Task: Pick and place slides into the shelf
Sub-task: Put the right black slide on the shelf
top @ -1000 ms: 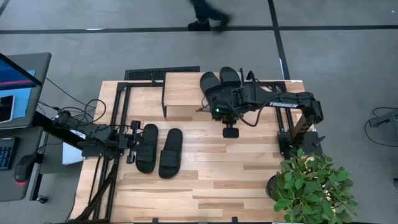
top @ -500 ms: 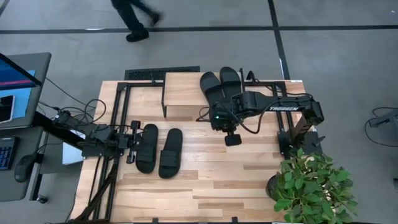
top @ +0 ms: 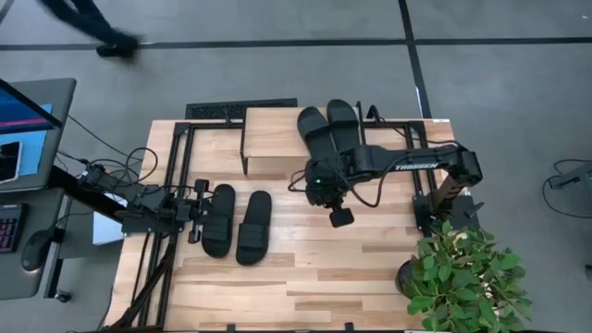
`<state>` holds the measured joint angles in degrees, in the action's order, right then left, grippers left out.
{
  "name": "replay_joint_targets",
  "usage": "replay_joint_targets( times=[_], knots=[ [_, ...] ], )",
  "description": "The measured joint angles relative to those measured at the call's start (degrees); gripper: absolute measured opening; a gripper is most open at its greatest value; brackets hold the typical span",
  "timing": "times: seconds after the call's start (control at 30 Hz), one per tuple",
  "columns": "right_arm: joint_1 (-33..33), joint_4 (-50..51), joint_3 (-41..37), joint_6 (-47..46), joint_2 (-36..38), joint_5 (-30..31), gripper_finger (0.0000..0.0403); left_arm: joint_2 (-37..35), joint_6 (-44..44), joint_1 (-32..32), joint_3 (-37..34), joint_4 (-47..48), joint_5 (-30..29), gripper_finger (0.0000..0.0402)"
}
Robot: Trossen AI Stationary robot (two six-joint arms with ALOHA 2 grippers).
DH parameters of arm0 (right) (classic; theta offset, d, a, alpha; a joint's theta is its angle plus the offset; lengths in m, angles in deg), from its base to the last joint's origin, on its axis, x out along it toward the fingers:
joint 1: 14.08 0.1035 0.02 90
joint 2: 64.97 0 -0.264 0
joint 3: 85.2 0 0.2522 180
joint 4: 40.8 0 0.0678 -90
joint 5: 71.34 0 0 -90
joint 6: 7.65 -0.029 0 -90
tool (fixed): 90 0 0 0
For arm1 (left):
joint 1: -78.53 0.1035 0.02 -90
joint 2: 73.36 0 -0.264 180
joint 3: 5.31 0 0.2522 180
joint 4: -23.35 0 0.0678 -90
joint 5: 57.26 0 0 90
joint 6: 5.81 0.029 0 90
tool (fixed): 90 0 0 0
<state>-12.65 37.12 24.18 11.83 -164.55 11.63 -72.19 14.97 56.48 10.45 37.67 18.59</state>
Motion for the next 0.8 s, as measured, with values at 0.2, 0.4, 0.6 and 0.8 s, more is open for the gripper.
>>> replay_joint_targets(
  times=[0.2, 0.4, 0.6, 0.8],
  knots=[
    [-1.8, -3.9, -5.7, 0.1, 1.1, -1.8, 0.0000, 0.0, 0.0, 0.0, 0.0, 0.0, 0.0, 0.0000],
    [-2.8, -6.8, -7.8, 1.5, 1.8, -1.7, 0.0000, 0.0, 0.0, 0.0, 0.0, 0.0, 0.0, 0.0000],
    [-4.4, -7.0, -7.8, 1.4, 1.8, 2.9, 0.0000, 0.0, 0.0, 0.0, 0.0, 0.0, 0.0, 0.0000],
    [-5.8, -7.6, -7.8, 0.0, 1.8, 4.4, 0.0000, 0.0, 0.0, 0.0, 0.0, 0.0, 0.0, 0.0000]
  ],
)
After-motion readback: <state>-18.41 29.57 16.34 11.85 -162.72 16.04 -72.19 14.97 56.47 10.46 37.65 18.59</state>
